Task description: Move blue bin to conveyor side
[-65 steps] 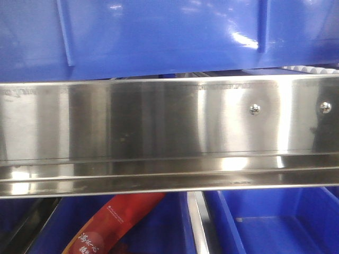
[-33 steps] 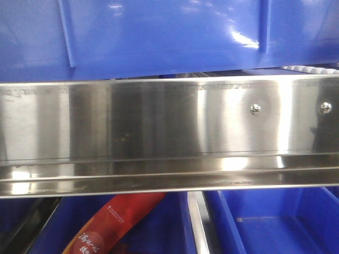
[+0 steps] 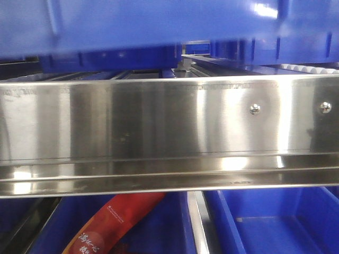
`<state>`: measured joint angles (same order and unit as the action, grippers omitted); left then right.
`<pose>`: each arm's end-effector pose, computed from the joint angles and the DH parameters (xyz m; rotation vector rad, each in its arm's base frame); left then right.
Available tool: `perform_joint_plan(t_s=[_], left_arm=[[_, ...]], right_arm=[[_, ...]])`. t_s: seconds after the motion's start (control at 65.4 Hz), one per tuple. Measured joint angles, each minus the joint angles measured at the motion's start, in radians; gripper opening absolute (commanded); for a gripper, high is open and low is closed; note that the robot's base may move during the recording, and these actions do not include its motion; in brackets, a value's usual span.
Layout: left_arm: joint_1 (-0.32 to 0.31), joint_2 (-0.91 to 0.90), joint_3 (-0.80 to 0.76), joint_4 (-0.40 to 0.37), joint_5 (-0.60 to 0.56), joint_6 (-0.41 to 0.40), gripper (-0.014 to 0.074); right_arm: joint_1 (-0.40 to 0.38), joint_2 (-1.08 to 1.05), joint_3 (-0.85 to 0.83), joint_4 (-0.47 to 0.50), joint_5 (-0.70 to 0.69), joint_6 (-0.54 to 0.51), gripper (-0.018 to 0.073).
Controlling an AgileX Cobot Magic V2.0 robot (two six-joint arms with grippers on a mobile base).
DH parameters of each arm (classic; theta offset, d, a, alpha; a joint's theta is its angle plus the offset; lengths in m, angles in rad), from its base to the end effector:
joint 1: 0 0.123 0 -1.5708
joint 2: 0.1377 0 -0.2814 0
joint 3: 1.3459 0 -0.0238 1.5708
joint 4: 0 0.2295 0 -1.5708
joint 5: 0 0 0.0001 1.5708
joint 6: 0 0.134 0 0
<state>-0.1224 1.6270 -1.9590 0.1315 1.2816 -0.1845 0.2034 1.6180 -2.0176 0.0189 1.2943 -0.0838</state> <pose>0.3403 -0.0249 0.4135 -0.0862 2.4204 0.0308 0.3286 0.0703 0.4311 -0.3431 2.3547 0.0811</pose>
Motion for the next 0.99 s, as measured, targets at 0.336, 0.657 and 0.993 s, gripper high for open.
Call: perform_joint_plan(t_s=[0.336,0.657,0.993], left_arm=[[0.000,-0.156,0.032,-0.002,0.004,0.000,-0.0009],[0.000,-0.324,0.291,-0.035,0.011,0.000,-0.0009],[0.000,-0.420,0.358,-0.074,0.020,-0.002,-0.0009]], right_arm=[[0.000,-0.151,0.040,0.053,0.000,0.018,-0.0078],[0.000,-0.358,0.372,0.091,0.000,0.028,-0.0078],[0.000,-0.499,0.529,0.104,0.001,0.039,-0.0078]])
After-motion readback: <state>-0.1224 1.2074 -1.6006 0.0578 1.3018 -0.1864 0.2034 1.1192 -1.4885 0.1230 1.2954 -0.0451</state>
